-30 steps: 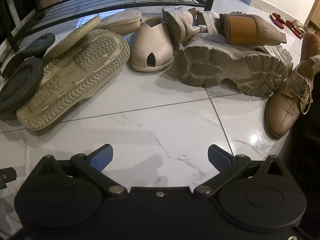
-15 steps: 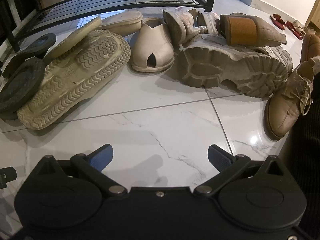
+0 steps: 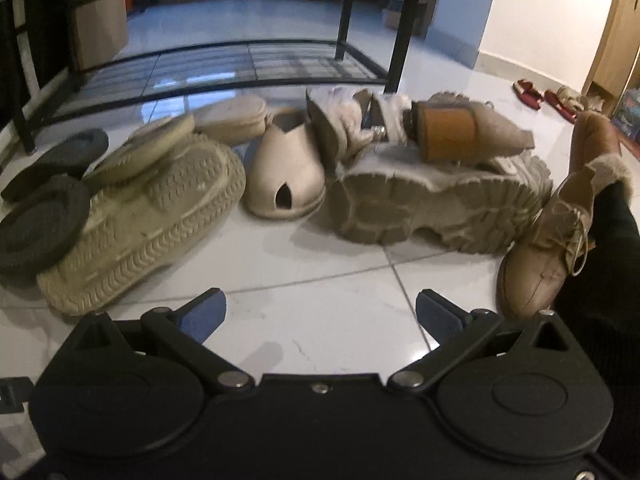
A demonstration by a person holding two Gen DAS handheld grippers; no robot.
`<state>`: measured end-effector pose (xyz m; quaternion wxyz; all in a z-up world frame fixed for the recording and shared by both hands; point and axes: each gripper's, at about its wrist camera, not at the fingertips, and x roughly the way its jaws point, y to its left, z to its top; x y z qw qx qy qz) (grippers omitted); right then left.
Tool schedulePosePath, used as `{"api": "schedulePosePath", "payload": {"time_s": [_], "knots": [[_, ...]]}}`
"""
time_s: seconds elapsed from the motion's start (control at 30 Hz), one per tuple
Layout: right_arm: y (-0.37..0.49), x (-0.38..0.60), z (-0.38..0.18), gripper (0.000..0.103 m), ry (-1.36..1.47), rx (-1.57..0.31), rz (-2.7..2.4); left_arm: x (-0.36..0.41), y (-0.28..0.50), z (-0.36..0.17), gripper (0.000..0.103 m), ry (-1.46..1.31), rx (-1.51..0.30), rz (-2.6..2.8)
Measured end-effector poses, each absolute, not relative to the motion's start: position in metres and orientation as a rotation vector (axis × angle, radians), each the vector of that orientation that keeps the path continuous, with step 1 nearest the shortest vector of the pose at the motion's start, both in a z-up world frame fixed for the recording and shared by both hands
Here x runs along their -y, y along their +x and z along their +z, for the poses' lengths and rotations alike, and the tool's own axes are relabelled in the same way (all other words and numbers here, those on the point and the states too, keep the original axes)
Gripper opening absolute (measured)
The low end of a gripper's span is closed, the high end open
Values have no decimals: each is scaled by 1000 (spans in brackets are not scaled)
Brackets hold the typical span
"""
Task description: Organize scattered shoes
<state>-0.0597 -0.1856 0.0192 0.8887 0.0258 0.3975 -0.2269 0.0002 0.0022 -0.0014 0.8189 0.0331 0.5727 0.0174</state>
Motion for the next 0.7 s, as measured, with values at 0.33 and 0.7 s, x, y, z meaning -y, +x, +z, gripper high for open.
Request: {"api": "schedulePosePath", "payload": {"time_s": [0.33,0.7], "knots": [[-52,187,12,103,43,-918,-475,-3,0,-2,102,73,-1224,42],[-49,189,22,103,141,-1046,-453,-2,0,-5,102,78,-1236,40]]}}
